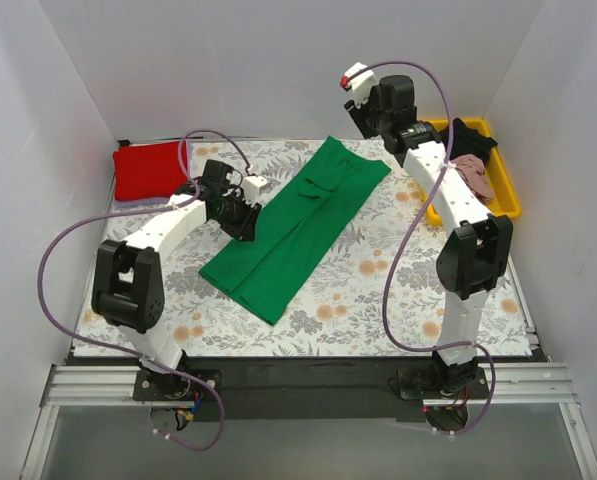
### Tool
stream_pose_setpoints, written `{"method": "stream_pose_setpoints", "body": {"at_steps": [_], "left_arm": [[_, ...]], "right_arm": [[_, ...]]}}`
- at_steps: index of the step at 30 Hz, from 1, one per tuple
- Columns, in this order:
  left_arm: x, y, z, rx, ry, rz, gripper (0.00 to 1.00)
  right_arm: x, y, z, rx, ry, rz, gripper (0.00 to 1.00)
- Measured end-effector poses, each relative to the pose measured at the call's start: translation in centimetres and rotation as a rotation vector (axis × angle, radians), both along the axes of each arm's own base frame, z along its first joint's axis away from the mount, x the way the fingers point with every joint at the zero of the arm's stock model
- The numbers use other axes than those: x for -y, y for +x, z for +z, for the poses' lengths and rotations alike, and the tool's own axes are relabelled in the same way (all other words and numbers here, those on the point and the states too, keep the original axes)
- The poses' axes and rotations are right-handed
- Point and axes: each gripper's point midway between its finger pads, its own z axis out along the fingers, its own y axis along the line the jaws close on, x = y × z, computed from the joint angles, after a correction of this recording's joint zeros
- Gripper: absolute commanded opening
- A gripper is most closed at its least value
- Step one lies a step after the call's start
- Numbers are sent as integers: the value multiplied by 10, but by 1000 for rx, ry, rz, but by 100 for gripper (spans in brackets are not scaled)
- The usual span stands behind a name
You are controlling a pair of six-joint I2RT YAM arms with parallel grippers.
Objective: Fold and stack the t-shirts
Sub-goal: Fold the tshirt
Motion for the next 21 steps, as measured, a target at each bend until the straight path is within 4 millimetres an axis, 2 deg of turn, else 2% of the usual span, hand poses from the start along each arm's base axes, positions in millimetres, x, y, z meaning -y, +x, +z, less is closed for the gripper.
{"method": "stream_pose_setpoints", "body": {"at_steps": [2, 5, 9, 11, 13, 16, 19, 21], "left_arm": [[-1, 19, -13, 12, 54, 6, 20], [-5, 36, -45, 2, 152, 8, 18], [-14, 32, -80, -45, 263, -6, 19], [-16, 32, -81, -25, 301, -13, 19], [-18, 28, -83, -4, 338, -26, 19], [-16, 13, -83, 21, 383, -57, 18], [-7, -26, -84, -2, 408, -123, 17], [5, -58, -85, -41, 417, -182, 17]], "right_arm": [[-2, -14, 12, -21, 39, 20, 50], [-8, -33, -4, -115, 66, 56, 58], [-6, -76, -74, -357, 46, 93, 59], [-4, -97, -107, -466, 34, 104, 60], [0, -120, -132, -562, 27, 112, 60], [4, -144, -148, -647, 29, 116, 60], [5, -155, -143, -659, 39, 123, 59], [5, -155, -139, -652, 45, 125, 57]]}}
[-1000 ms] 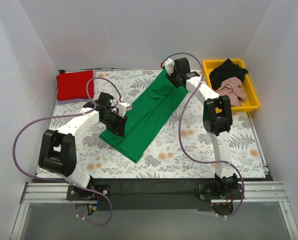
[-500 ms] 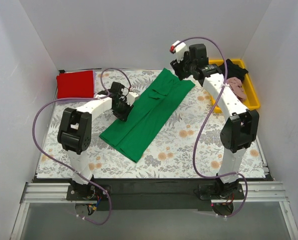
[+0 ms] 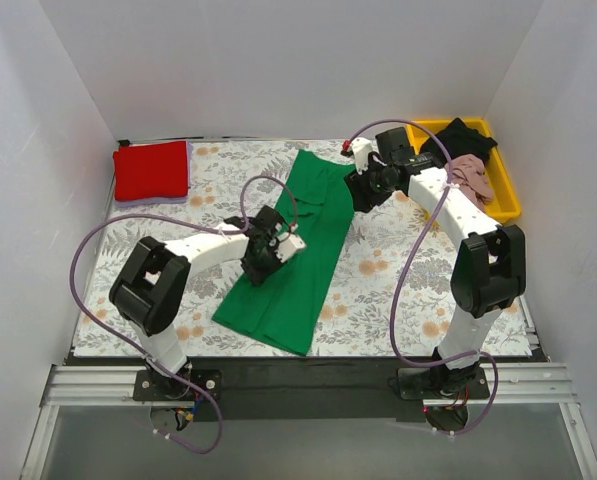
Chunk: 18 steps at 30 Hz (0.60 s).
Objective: Fold and stack the t-shirts
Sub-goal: Fold the tshirt
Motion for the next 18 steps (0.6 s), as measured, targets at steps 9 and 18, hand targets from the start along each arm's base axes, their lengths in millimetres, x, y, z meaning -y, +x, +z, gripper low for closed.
{"method": "stream_pose_setpoints", "body": {"at_steps": [9, 18], "left_arm": [[58, -100, 26, -267, -175, -39, 18], [94, 2, 89, -79, -476, 185, 12]], "right_arm": [[-10, -3, -17, -77, 39, -1, 24], [-38, -18, -57, -199, 41, 41, 10]]}}
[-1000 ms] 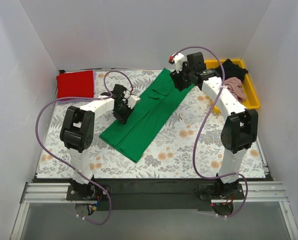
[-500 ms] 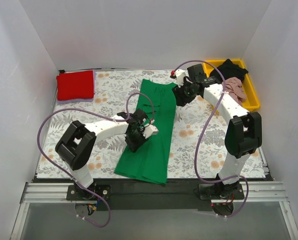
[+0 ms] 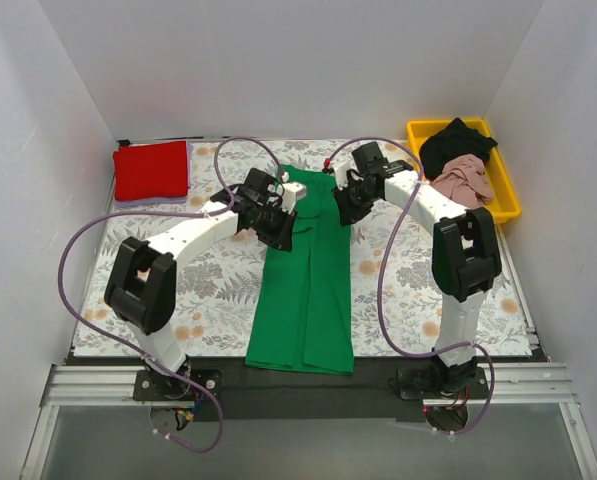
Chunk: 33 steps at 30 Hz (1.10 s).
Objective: Fold and stack the t-shirts
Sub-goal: Fold the tshirt
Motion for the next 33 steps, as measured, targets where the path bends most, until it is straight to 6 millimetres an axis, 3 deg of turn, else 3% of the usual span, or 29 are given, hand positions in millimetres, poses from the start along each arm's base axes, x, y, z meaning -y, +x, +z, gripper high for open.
{"method": "stream_pose_setpoints", "body": {"at_steps": [3, 5, 10, 15, 20, 27, 30, 33], "left_arm": [[-7, 42, -14, -34, -34, 113, 11], [-17, 55, -35, -84, -30, 171, 11], [-32, 56, -80, -206, 5, 244, 10], [-25, 61, -85, -239, -33, 263, 7], [-22, 84, -87, -279, -102, 294, 6], [-22, 140, -87, -250, -181, 339, 6], [-26, 161, -86, -236, -210, 359, 8], [-31, 176, -83, -213, -220, 368, 12]], "right_arm": [[-11, -7, -10, -24, -5, 23, 8], [-15, -11, -18, -44, -15, 33, 8], [-17, -18, -44, -91, -60, 36, 6], [-12, -10, -70, -113, -114, 14, 5], [-16, 23, -69, -48, -133, -17, 5], [-26, 95, -67, 78, -119, -77, 7], [-24, 121, -66, 121, -106, -105, 13], [-23, 138, -63, 154, -81, -117, 26]]}}
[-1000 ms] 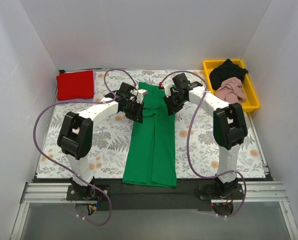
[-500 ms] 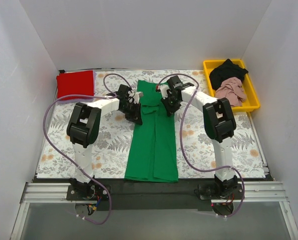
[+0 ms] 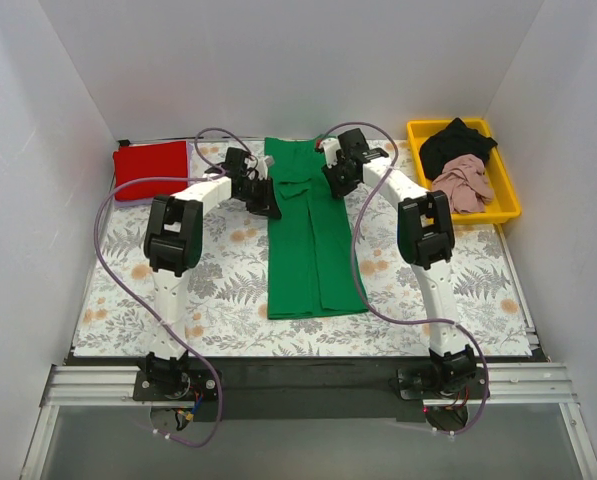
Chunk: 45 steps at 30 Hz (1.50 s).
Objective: Fold and stack the t-shirts
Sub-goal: Fold the tshirt
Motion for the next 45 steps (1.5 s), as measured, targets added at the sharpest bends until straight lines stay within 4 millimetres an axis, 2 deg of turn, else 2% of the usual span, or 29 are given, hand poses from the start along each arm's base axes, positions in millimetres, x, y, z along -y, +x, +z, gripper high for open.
{"method": "stream_pose_setpoints", "body": {"at_steps": [1, 4, 5, 7, 8, 9, 10, 11, 12, 13, 14, 15, 17, 18, 20, 21, 23, 25, 26, 27, 29, 30, 31, 34, 40, 45], "left_arm": [[-1, 3, 1, 6, 2, -1, 14], [-4, 9, 6, 32, 24, -12, 22], [-5, 11, 10, 44, 32, -19, 24], [-6, 14, 20, 77, 44, -37, 33], [-7, 12, 29, 97, 49, -50, 46], [-9, 9, 38, 118, 53, -65, 48], [-11, 4, 52, 145, 52, -76, 57], [-13, -4, 69, 185, 49, -88, 58], [-16, -16, 88, 223, 44, -97, 64], [-20, -30, 111, 268, 34, -104, 69], [-22, -40, 133, 320, 19, -110, 69], [-24, -54, 158, 389, 2, -113, 78], [-29, -83, 211, 540, -43, -117, 82], [-32, -97, 233, 606, -66, -109, 83], [-35, -128, 265, 709, -116, -127, 84], [-34, -144, 271, 732, -139, -155, 84], [-28, -169, 266, 725, -162, -198, 84], [-16, -186, 241, 659, -169, -240, 82], [-12, -194, 220, 612, -165, -250, 79], [-11, -204, 193, 538, -153, -249, 69], [-18, -224, 139, 368, -106, -209, 61], [-22, -231, 122, 305, -86, -193, 56], [-26, -239, 103, 215, -68, -173, 55], [-26, -242, 80, 96, -47, -137, 55], [-23, -242, 76, 47, -54, -102, 53], [-18, -243, 67, 10, -50, -96, 52]], "right_arm": [[0, 0, 0, -2, 7, 5, 37], [-1, -2, 6, -12, 43, 22, 52], [-3, -4, 11, -13, 56, 34, 59], [-4, -14, 29, -8, 80, 61, 63], [-4, -22, 43, -1, 91, 76, 64], [-4, -28, 63, 22, 105, 93, 64], [-3, -35, 86, 52, 119, 111, 64], [-1, -44, 113, 90, 136, 130, 64], [0, -53, 143, 140, 155, 150, 63], [3, -63, 171, 192, 170, 170, 62], [6, -76, 200, 248, 188, 193, 61], [10, -92, 222, 287, 202, 213, 59], [16, -125, 254, 348, 228, 259, 53], [20, -143, 257, 350, 234, 277, 51], [25, -178, 245, 308, 233, 316, 47], [24, -194, 230, 273, 232, 336, 45], [26, -231, 183, 132, 207, 374, 41], [28, -266, 133, -17, 169, 406, 37], [29, -284, 113, -88, 146, 419, 37], [30, -301, 97, -147, 125, 431, 37], [26, -324, 80, -203, 90, 464, 37], [22, -332, 77, -213, 79, 482, 37], [18, -337, 75, -214, 67, 497, 37], [1, -344, 72, -197, 52, 536, 43], [-23, -341, 48, -236, -22, 525, 43], [-41, -339, 35, -252, -62, 518, 42]]}}
